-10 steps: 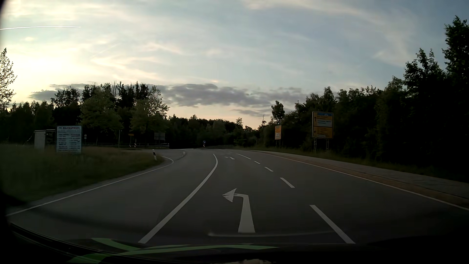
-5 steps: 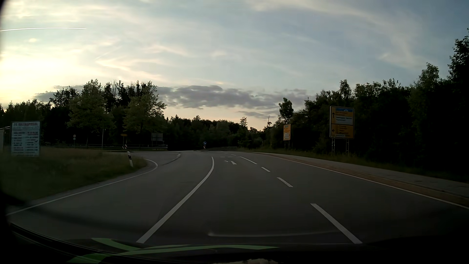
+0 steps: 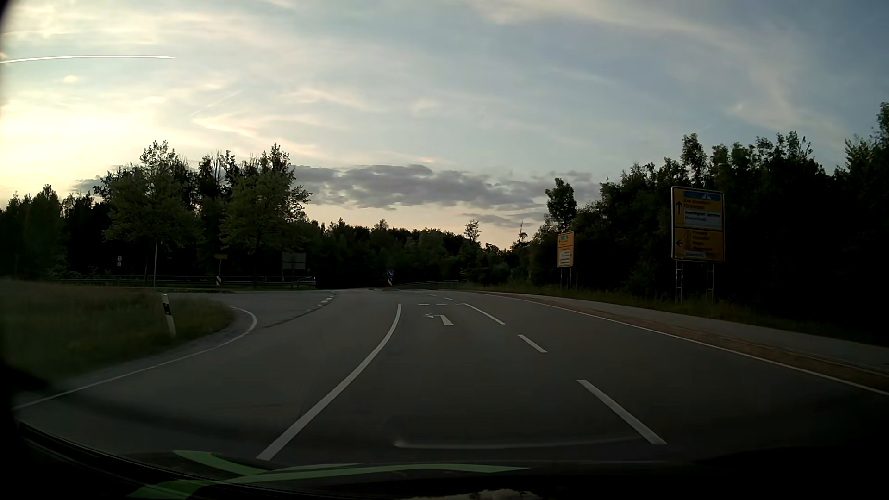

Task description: Follow the waypoints while adhering to traffic rules and regulations

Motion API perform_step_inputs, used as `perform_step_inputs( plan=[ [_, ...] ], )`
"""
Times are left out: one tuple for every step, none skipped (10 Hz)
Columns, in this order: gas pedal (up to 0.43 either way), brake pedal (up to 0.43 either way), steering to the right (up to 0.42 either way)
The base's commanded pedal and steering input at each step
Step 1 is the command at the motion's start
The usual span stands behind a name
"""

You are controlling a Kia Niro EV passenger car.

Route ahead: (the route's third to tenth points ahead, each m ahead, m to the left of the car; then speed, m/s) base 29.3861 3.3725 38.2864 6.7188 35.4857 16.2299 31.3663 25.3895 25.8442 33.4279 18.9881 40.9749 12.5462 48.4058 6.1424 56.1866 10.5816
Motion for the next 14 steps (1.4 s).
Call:
perform_step_inputs(
  plan=[
    [0.000, 0.213, -0.023],
    [0.000, 0.232, -0.023],
    [0.000, 0.232, -0.023],
    [0.000, 0.220, -0.023],
    [0.000, 0.201, -0.023],
    [0.000, 0.195, -0.023],
    [0.000, 0.201, -0.023],
    [0.000, 0.207, -0.023],
    [0.000, 0.207, -0.023],
    [0.000, 0.207, -0.023],
    [0.000, 0.207, -0.023],
    [0.000, 0.207, -0.023],
    [0.000, 0.195, -0.023],
    [0.000, 0.189, -0.023]
  ],
)
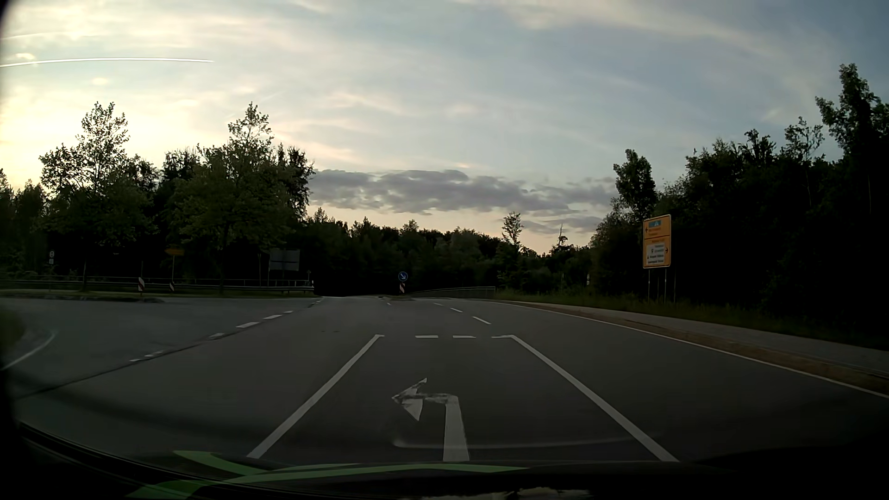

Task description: Follow the waypoints while adhering to traffic rules and regulations

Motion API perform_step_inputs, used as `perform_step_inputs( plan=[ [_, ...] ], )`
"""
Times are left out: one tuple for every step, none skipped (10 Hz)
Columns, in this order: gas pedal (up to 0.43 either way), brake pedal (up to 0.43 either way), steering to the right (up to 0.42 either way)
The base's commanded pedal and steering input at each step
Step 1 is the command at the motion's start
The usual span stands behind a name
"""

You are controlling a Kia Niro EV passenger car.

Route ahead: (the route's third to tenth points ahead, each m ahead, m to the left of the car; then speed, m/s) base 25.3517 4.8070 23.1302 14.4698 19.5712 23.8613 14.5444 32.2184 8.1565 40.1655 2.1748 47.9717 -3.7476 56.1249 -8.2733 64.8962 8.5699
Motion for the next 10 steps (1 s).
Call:
perform_step_inputs(
  plan=[
    [0.000, 0.189, -0.023],
    [0.000, 0.195, -0.023],
    [0.000, 0.201, -0.023],
    [0.000, 0.201, -0.023],
    [0.000, 0.195, -0.023],
    [0.000, 0.189, -0.023],
    [0.000, 0.189, -0.023],
    [0.000, 0.195, -0.023],
    [0.000, 0.195, -0.023],
    [0.000, 0.183, -0.024]
  ],
)
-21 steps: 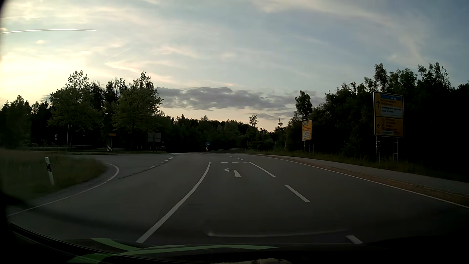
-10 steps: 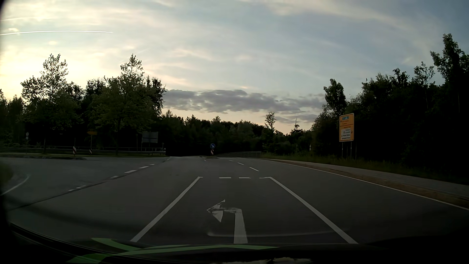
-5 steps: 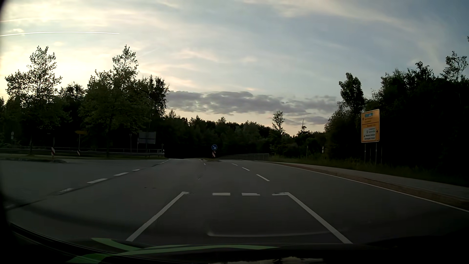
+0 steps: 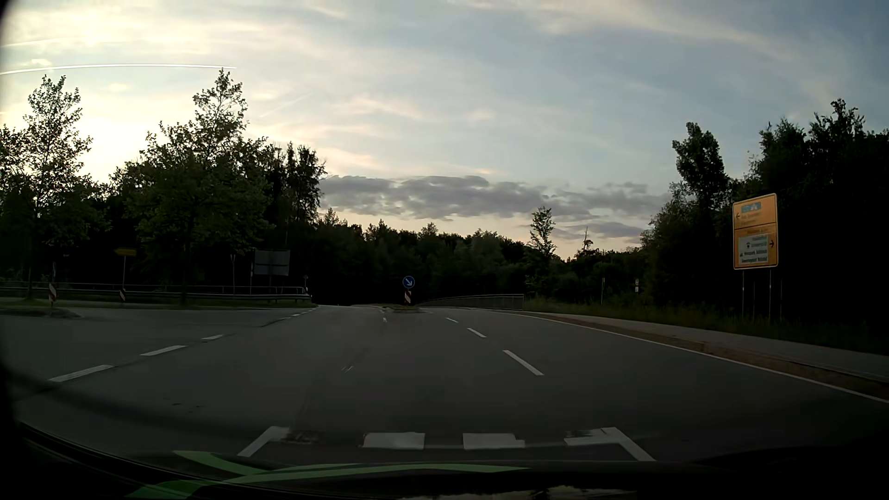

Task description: Follow the waypoints while adhering to traffic rules and regulations

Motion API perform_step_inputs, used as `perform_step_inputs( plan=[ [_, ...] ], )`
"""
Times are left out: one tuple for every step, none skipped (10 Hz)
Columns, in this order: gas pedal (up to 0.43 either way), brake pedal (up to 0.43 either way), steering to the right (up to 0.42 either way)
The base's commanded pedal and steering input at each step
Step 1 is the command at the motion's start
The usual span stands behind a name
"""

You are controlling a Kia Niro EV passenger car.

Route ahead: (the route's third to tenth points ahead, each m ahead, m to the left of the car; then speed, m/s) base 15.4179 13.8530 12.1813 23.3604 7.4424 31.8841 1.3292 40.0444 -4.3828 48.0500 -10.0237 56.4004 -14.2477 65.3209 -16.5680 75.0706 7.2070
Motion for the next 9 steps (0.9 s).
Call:
perform_step_inputs(
  plan=[
    [0.000, 0.171, -0.028],
    [0.000, 0.159, -0.039],
    [0.000, 0.128, -0.055],
    [0.000, 0.012, -0.069],
    [0.000, 0.000, -0.089],
    [0.000, 0.000, -0.114],
    [0.000, 0.000, -0.136],
    [0.000, 0.000, -0.169],
    [0.020, 0.000, -0.202]
  ],
)
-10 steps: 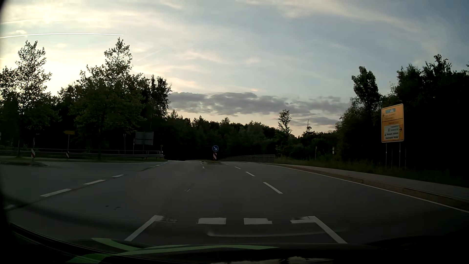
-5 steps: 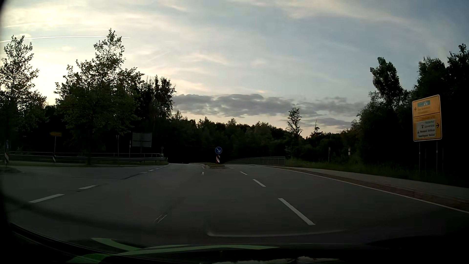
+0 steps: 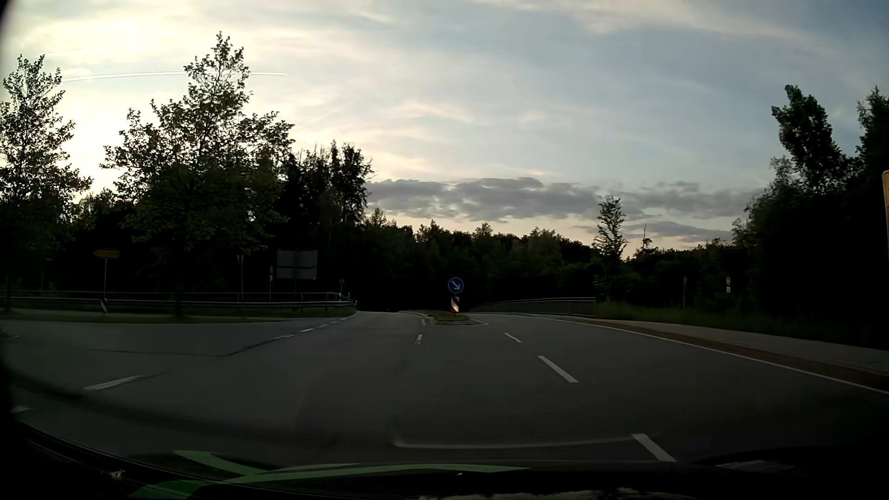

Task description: Follow the waypoints while adhering to traffic rules and regulations

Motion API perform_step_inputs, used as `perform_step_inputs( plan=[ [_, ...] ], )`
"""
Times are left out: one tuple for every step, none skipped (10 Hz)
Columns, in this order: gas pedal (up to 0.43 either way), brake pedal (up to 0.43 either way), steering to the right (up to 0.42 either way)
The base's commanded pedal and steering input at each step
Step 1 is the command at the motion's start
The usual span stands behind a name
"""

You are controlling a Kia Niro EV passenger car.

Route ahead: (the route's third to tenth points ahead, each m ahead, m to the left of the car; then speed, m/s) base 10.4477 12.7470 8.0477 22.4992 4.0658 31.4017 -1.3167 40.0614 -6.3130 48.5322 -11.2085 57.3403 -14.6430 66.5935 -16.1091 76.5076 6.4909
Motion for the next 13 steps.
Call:
perform_step_inputs(
  plan=[
    [0.087, 0.000, -0.224],
    [0.110, 0.000, -0.248],
    [0.110, 0.000, -0.262],
    [0.110, 0.000, -0.271],
    [0.110, 0.000, -0.277],
    [0.110, 0.000, -0.281],
    [0.110, 0.000, -0.289],
    [0.110, 0.000, -0.300],
    [0.110, 0.000, -0.307],
    [0.110, 0.000, -0.314],
    [0.110, 0.000, -0.321],
    [0.110, 0.000, -0.328],
    [0.110, 0.000, -0.331]
  ],
)
